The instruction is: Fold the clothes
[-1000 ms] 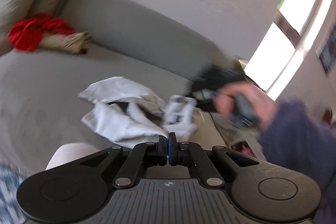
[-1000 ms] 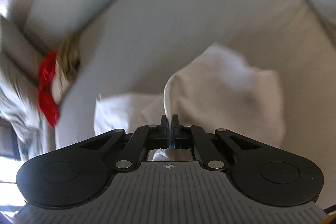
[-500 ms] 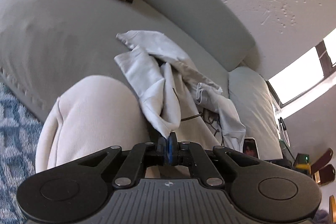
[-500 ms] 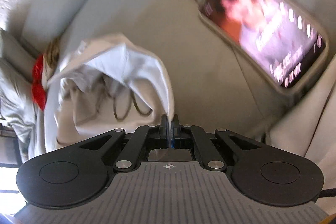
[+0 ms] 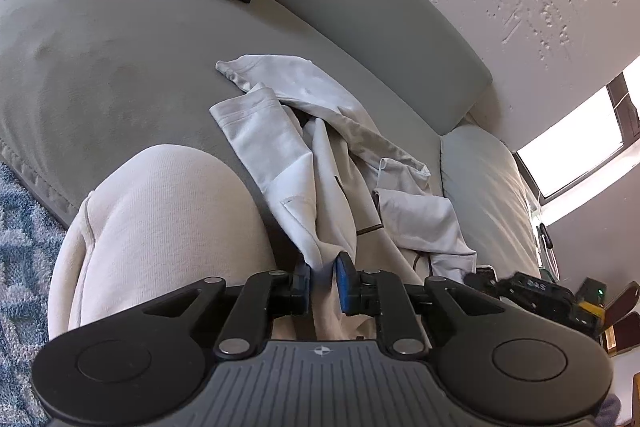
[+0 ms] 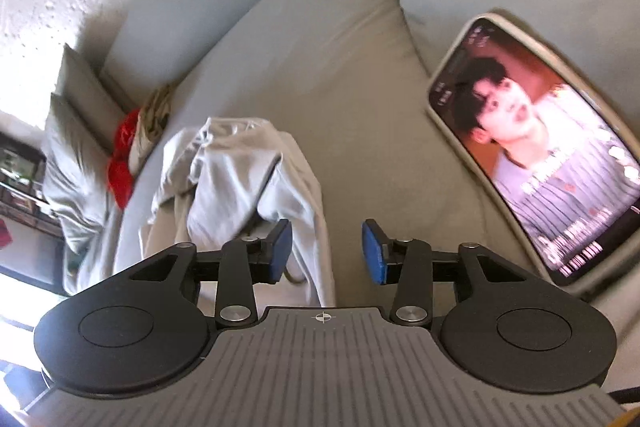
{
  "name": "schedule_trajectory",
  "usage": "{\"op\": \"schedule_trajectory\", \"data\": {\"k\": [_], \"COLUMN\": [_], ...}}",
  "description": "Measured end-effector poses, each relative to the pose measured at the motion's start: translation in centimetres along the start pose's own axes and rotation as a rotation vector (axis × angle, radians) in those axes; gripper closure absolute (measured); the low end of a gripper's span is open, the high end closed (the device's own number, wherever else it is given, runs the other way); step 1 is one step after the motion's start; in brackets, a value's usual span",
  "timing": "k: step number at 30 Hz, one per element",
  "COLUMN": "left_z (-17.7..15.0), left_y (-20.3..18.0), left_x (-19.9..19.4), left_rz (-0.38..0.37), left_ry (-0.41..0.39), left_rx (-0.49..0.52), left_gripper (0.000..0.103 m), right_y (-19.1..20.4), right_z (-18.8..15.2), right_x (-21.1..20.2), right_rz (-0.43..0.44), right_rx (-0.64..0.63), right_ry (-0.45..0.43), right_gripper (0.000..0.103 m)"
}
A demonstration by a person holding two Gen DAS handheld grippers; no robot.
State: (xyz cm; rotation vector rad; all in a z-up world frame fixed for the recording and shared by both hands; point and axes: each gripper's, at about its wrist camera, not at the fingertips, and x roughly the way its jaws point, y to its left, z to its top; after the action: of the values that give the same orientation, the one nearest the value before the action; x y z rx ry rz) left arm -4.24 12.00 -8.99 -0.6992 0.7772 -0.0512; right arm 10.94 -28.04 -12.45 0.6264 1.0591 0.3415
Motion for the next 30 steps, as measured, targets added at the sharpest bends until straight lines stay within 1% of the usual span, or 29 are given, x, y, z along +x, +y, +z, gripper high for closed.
{"op": "schedule_trajectory", "data": {"k": [3, 4, 5, 6, 7, 9, 11, 12, 13, 14, 15, 16, 17, 18, 20, 21, 23, 24, 25, 28, 29, 30], "left_z": [0.0, 0.0, 0.0, 0.0, 0.0, -0.1, -0.1, 0.0, 0.1, 0.2, 0.4, 0.6, 0.8, 1.0, 1.5, 1.8, 2.1, 2.2, 2.2, 2.4, 2.4, 2.5], "left_y": [0.1, 0.0, -0.1, -0.2, -0.3, -0.6, -0.7, -0.7, -0.6, -0.5, -0.3, 0.0, 0.5, 0.9, 1.2, 1.3, 0.8, 0.6, 0.3, -0.1, -0.2, -0.3], "left_x": [-0.1, -0.1, -0.1, -0.1, -0.1, 0.0, 0.1, 0.1, 0.2, 0.2, 0.2, 0.3, 0.3, 0.3, 0.6, 0.8, 1.3, 1.5, 1.7, 2.2, 2.4, 2.4], "left_rz": [-0.003, -0.001, 0.002, 0.005, 0.007, 0.008, -0.007, -0.023, -0.041, -0.064, -0.089, -0.105, -0.112, -0.118, -0.092, -0.070, -0.009, 0.022, 0.052, 0.108, 0.124, 0.123], "left_ry": [-0.003, -0.002, -0.002, -0.002, -0.002, -0.004, -0.006, -0.007, -0.009, -0.012, -0.017, -0.023, -0.029, -0.035, -0.030, -0.022, 0.000, 0.008, 0.016, 0.028, 0.031, 0.029], "left_rx": [-0.001, 0.004, 0.013, 0.021, 0.033, 0.055, 0.056, 0.048, 0.031, 0.003, -0.035, -0.082, -0.147, -0.213, -0.315, -0.352, -0.333, -0.317, -0.303, -0.293, -0.291, -0.292], "left_gripper": [0.086, 0.086, 0.086, 0.086, 0.085, 0.082, 0.078, 0.074, 0.070, 0.068, 0.065, 0.062, 0.062, 0.063, 0.073, 0.082, 0.086, 0.091, 0.091, 0.092, 0.093, 0.096], "right_y": [1.1, 1.3, 2.0, 2.5, 2.8, 2.9, 1.7, 0.9, 0.2, -0.5, -1.0, -1.4, -1.7, -1.9, -2.1, -2.1, -2.2, -1.9, -1.8, -1.7, -1.7, -1.7], "right_z": [0.7, 0.5, 0.4, 0.3, 0.1, -0.1, 0.3, 0.6, 0.7, 0.8, 0.8, 0.7, 0.6, 0.6, 0.7, 0.9, 1.1, 1.1, 1.0, 0.8, 0.7, 0.6], "right_x": [1.0, 0.9, 1.1, 1.1, 0.6, -0.4, -1.2, -1.6, -1.6, -1.6, -1.6, -1.5, -1.4, -1.2, -0.7, -0.5, -0.4, -0.2, -0.1, 0.0, 0.0, -0.1], "right_rz": [-0.006, -0.009, -0.018, -0.027, -0.041, -0.114, -0.158, -0.175, -0.182, -0.187, -0.189, -0.187, -0.185, -0.186, -0.182, -0.180, -0.177, -0.177, -0.177, -0.178, -0.178, -0.179], "right_rx": [-0.094, -0.136, -0.181, -0.222, -0.250, -0.248, -0.170, -0.128, -0.102, -0.084, -0.068, -0.057, -0.046, -0.037, -0.023, -0.018, -0.016, -0.018, -0.019, -0.025, -0.029, -0.037], "right_ry": [-0.009, -0.006, -0.001, -0.003, -0.024, -0.094, -0.122, -0.126, -0.115, -0.101, -0.087, -0.075, -0.064, -0.055, -0.043, -0.039, -0.035, -0.033, -0.032, -0.029, -0.028, -0.025], "right_gripper": [0.058, 0.064, 0.086, 0.100, 0.100, 0.100, 0.101, 0.101, 0.101, 0.101, 0.101, 0.101, 0.100, 0.100, 0.100, 0.100, 0.100, 0.100, 0.100, 0.099, 0.099, 0.099]}}
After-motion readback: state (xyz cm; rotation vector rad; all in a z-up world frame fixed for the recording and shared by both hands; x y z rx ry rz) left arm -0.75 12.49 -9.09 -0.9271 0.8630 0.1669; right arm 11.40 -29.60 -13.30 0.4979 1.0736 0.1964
